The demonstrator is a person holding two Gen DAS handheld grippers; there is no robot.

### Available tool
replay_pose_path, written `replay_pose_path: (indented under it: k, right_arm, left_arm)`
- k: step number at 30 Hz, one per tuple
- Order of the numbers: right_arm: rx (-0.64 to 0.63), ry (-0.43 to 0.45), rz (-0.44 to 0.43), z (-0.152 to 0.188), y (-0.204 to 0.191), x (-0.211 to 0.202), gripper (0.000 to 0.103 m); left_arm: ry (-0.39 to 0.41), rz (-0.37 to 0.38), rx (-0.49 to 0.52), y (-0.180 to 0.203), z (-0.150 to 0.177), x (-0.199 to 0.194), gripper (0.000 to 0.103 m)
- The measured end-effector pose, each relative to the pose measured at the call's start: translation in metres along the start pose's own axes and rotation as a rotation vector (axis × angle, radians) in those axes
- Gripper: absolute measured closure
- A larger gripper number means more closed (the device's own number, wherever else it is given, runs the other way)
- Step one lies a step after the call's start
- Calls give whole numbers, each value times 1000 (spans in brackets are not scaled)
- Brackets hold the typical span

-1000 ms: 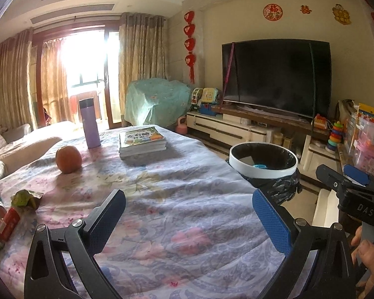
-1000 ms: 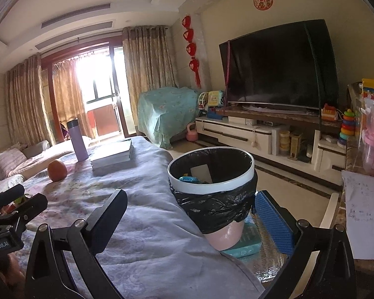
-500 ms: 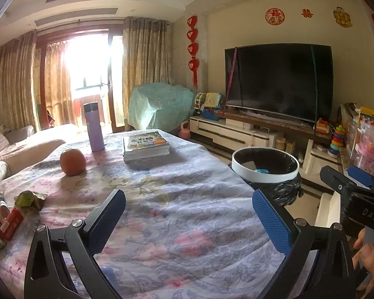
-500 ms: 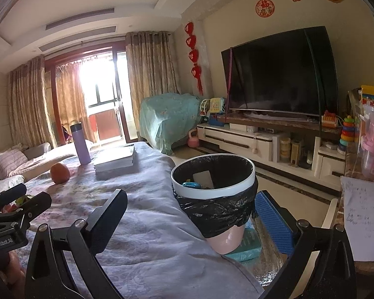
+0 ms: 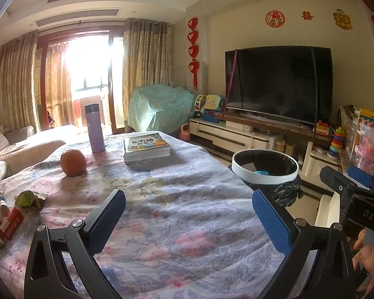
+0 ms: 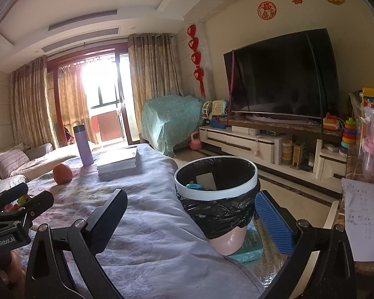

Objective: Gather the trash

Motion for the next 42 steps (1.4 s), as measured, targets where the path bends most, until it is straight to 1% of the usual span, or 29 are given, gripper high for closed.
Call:
replay_pose_path:
  k: [42]
  right_arm:
    - [1,22,-11,-10,-7,-7,0]
  left_arm:
    - [-6,11,-3,-6,1,1,1]
Point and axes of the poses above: each gripper's, at about its wrist camera, not at the fingertips, and x roughly the way its jaws point, y to its right, z to its underside, the point moved 9 cm from there along x, roughly the way its jaws point, and after that the axes turned 5 degrees about y, right-handed, at the moved point
